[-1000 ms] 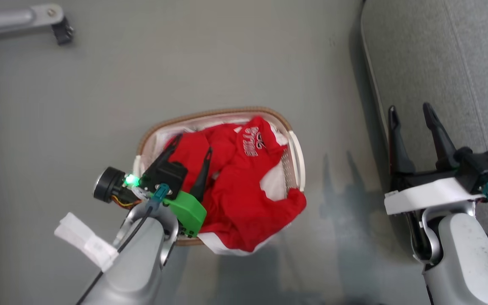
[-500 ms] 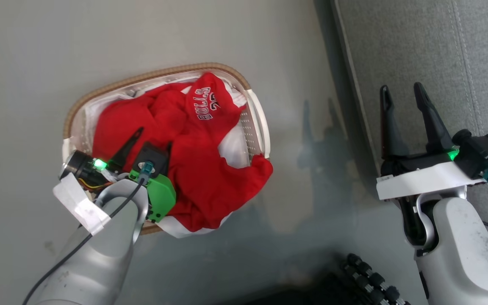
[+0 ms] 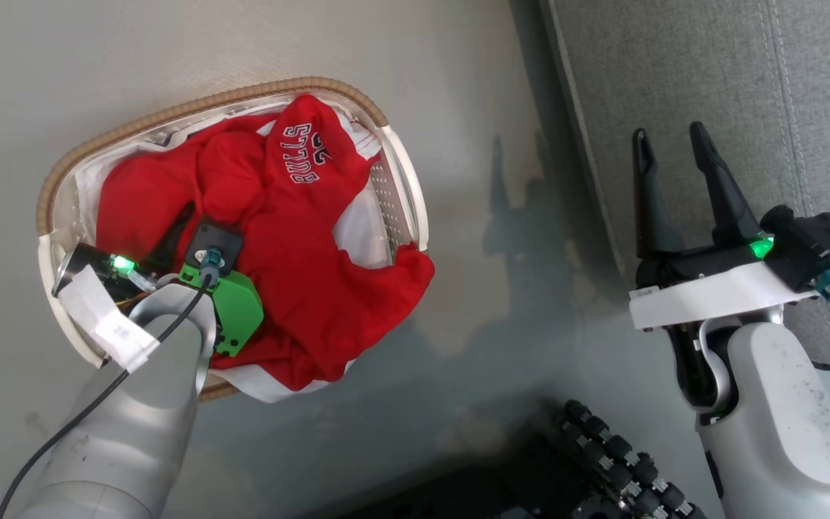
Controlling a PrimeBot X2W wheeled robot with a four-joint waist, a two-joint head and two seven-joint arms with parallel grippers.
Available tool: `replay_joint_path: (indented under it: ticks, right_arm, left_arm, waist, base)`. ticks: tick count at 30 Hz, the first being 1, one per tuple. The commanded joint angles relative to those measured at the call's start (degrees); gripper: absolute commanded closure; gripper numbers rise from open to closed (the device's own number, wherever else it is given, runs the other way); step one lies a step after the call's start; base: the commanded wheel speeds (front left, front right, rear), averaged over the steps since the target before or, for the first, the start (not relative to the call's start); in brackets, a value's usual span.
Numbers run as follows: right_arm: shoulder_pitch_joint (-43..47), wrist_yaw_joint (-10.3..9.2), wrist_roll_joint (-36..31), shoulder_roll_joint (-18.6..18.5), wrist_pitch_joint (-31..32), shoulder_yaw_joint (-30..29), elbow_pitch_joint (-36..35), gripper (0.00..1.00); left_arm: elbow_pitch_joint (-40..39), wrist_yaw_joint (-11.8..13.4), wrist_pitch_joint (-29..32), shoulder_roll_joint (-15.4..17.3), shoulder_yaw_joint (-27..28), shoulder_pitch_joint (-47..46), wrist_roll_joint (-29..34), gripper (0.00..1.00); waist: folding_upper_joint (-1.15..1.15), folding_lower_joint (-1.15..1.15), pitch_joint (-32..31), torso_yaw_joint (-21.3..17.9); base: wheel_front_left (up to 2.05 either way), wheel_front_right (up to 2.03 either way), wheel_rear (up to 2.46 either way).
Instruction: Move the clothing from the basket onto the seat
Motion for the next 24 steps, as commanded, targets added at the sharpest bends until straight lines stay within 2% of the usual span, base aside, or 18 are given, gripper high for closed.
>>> replay_joint_path:
  ticks: [1, 6, 12, 24]
  right_arm:
    - [-0.6, -0.02, -0.1, -0.1, -0.3, -0.3, 0.1, 0.00]
    - [-0.6, -0.02, -0.6, -0.1, -0.3, -0.6, 0.7, 0.00]
    - [-0.2, -0.02, -1.6, -0.2, -0.3, -1.0, 1.7, 0.00]
    - [4.6, -0.02, -5.6, -0.2, -0.3, -2.9, 4.6, 0.00]
  left_arm:
    - [0.3, 0.4, 0.0, 0.1, 0.2, -0.8, -0.7, 1.00]
    - [0.4, 0.5, 0.0, -0.4, 0.3, 0.7, -1.6, 1.00]
    - [-2.7, -0.6, 0.0, -1.1, -0.3, 3.8, -2.7, 1.00]
    - [-14.9, -4.7, -0.1, -1.3, -0.4, 13.7, -6.2, 1.00]
  waist:
    - [0.00, 0.00, 0.0, 0.1]
    - [0.00, 0.00, -1.2, 0.8]
    - [0.00, 0.00, -4.7, 2.5]
    - [0.00, 0.00, -18.1, 8.8]
  base:
    - [0.00, 0.00, 0.00]
    - [0.00, 0.00, 0.00]
    - [0.00, 0.00, 0.00]
    - [0.00, 0.00, 0.00]
